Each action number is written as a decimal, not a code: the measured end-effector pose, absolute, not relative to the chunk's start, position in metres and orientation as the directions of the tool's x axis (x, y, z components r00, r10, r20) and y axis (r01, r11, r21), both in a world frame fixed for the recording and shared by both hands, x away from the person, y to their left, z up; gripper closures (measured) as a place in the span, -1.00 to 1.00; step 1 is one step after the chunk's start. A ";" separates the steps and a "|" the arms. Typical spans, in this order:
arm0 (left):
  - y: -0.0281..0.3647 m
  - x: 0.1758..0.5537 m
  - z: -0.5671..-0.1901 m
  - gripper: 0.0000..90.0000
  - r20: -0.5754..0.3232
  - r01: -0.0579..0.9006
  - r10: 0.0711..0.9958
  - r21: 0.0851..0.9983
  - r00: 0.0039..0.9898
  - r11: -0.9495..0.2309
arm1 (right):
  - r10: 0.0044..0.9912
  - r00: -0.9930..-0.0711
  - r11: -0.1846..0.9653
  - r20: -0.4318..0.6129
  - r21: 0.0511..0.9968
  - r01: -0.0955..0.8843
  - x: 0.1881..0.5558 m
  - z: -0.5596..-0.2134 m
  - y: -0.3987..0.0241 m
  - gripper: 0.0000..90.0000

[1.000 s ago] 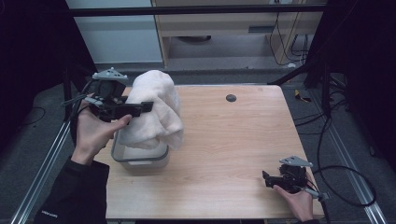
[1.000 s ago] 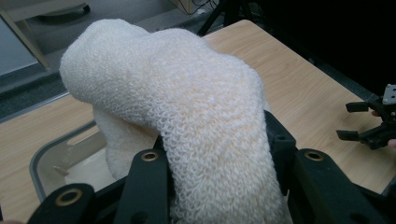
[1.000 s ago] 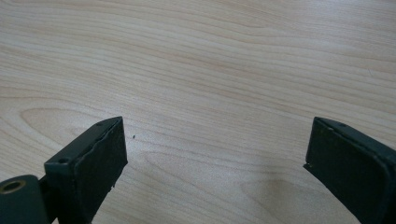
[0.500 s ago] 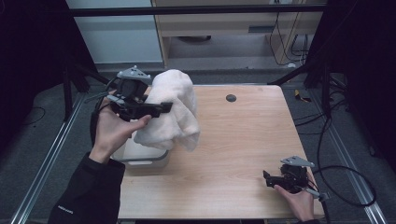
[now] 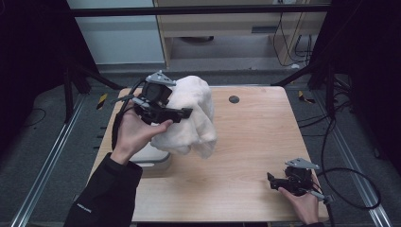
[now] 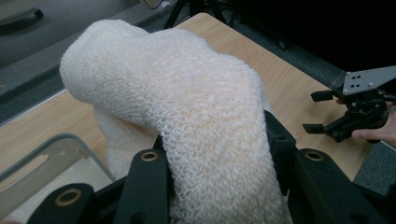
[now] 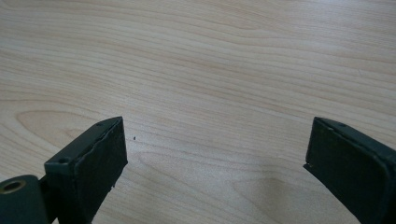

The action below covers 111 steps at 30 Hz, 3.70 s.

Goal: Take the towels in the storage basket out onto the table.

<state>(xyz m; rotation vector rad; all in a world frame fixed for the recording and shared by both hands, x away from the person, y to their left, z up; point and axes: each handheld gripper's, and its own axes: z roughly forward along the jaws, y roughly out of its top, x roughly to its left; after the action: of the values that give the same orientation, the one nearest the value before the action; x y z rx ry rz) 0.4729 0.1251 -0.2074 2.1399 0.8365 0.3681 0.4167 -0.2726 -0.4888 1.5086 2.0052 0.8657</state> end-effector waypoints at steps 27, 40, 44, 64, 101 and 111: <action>0.060 0.488 -0.253 0.35 -0.043 0.432 0.600 0.735 0.799 -0.522 | 0.964 -0.266 0.186 -0.006 0.730 0.658 0.415 -0.490 -0.276 -0.88; 0.044 0.499 -0.290 0.34 -0.076 0.461 0.588 0.704 0.805 -0.540 | 0.964 -0.267 0.189 -0.009 0.730 0.656 0.415 -0.490 -0.276 -0.88; 0.040 0.502 -0.301 0.34 -0.088 0.472 0.587 0.694 0.805 -0.543 | 0.963 -0.270 0.193 -0.011 0.730 0.656 0.415 -0.491 -0.276 -0.88; 0.020 0.512 -0.349 0.32 -0.130 0.505 0.585 0.672 0.801 -0.542 | 0.964 -0.267 0.188 -0.006 0.725 0.662 0.416 -0.492 -0.276 -0.89; 0.013 0.521 -0.426 -0.18 -0.145 0.542 0.609 0.642 0.780 -0.541 | 0.964 -0.266 0.198 -0.022 0.727 0.657 0.416 -0.495 -0.278 -0.91; 0.031 0.513 -0.426 -0.52 -0.140 0.502 0.578 0.681 0.804 -0.533 | 0.964 -0.265 0.202 -0.029 0.726 0.658 0.417 -0.496 -0.278 -0.91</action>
<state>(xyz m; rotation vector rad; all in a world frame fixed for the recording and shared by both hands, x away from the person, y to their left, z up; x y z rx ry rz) 0.5133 0.0306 -0.4264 2.2409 0.7917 0.1315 0.4167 -0.2781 -0.4961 1.5037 1.9980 0.8336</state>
